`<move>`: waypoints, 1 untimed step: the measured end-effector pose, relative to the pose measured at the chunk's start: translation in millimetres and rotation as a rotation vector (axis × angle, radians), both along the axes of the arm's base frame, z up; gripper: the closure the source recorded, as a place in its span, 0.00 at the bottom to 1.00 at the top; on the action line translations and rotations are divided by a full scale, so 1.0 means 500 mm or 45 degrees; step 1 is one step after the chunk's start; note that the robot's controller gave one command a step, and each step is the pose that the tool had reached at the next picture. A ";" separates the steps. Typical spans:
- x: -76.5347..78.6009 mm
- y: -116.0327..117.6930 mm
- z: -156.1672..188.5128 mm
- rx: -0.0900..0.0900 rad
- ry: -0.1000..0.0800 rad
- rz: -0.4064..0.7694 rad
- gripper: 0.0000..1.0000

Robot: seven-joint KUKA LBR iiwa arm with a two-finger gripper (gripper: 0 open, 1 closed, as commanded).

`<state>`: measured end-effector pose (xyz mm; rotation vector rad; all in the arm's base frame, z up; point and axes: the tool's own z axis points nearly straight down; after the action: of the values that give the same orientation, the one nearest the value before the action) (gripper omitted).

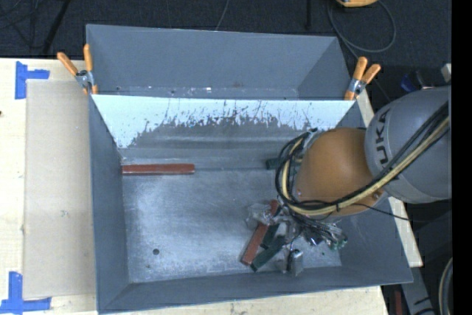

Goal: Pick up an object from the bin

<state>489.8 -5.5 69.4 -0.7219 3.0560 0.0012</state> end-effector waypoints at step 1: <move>0.001 0.001 0.002 0.000 0.000 0.002 1.00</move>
Offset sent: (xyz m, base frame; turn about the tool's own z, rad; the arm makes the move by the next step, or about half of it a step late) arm 0.0000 0.0000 0.0000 0.0000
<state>490.1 -5.2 70.2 -0.7242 3.0552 0.0011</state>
